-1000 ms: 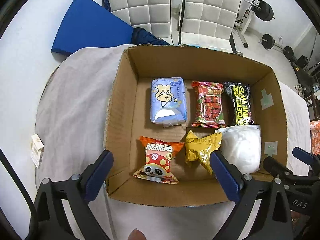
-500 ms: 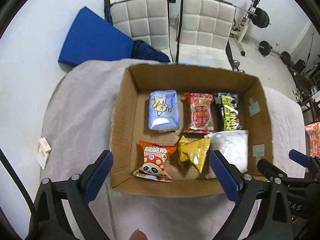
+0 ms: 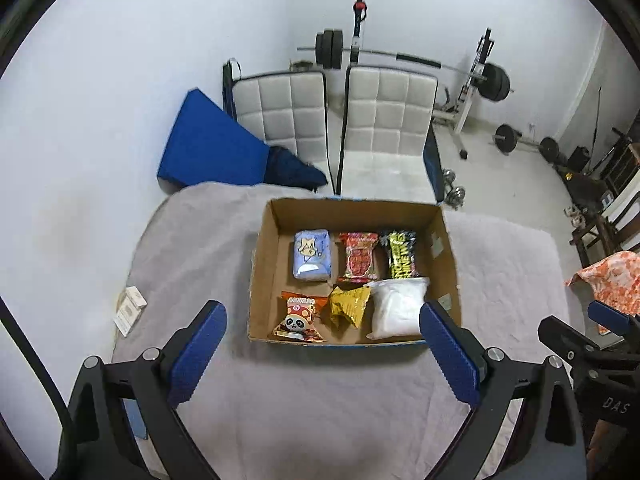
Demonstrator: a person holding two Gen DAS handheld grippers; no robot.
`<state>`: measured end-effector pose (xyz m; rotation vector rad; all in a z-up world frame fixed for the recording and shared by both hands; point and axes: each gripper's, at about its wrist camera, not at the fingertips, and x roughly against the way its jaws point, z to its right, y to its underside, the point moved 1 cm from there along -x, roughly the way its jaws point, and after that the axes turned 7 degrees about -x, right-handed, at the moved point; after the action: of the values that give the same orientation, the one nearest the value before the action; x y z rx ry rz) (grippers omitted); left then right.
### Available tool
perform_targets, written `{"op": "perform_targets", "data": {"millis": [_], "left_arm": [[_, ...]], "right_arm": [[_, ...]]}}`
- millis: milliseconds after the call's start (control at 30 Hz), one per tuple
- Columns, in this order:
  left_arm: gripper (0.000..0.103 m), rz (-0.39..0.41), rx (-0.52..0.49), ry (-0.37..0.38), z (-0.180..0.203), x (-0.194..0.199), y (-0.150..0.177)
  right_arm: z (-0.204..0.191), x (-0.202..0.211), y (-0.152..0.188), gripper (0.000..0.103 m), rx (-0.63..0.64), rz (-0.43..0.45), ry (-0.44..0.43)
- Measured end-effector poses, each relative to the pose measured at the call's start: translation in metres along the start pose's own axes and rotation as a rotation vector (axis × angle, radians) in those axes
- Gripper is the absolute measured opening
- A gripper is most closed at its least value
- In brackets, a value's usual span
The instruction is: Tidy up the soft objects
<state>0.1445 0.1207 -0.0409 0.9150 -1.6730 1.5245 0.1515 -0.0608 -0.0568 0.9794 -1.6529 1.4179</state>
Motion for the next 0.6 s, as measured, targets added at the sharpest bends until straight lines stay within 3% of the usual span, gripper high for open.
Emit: {"op": "perform_targets", "data": {"millis": [300,600], "left_arm": [[0.099,0.083,-0.005,0.003,0.003,0.068,0.009],[0.099,0.096,0.013,0.015,0.0,0.092,0.019]], "right_arm": [[-0.001,0.064,0.014,0.103,0.026,0.051,-0.027],[-0.001,0.095,0.02,0.103,0.033,0.088,-0.026]]}}
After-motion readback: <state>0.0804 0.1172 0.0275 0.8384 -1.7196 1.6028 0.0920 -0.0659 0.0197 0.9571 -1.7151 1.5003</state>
